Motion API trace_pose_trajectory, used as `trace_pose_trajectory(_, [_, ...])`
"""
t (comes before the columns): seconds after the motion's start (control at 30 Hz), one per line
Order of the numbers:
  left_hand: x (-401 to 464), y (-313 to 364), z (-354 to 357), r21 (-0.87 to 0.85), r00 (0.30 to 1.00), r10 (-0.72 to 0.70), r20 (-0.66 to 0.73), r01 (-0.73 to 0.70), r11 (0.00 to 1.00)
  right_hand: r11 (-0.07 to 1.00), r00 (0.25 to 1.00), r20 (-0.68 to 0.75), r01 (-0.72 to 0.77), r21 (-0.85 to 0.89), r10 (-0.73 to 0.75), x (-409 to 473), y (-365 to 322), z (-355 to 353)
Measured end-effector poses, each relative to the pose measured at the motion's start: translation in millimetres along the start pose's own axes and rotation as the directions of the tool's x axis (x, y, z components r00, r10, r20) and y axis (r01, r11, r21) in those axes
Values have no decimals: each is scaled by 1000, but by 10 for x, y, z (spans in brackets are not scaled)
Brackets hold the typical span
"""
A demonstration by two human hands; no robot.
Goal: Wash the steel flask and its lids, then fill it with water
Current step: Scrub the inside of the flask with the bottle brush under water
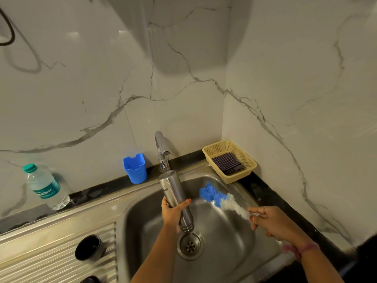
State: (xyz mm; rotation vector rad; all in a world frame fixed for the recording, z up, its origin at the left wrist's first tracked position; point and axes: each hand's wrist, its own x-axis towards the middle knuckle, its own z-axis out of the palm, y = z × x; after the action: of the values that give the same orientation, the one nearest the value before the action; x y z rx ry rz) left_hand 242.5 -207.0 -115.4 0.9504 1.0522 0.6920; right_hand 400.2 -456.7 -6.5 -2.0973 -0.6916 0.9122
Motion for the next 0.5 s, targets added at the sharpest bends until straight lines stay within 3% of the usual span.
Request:
trace_pose_trajectory(0.23, [82, 82, -187, 164, 996, 78, -47, -69, 984, 1000, 1000, 5, -2, 5, 2, -30, -21, 98])
trace_pose_trajectory(0.5, [168, 194, -188, 200, 993, 116, -26, -109, 974, 1000, 1000, -17, 18, 16, -17, -37, -14, 145])
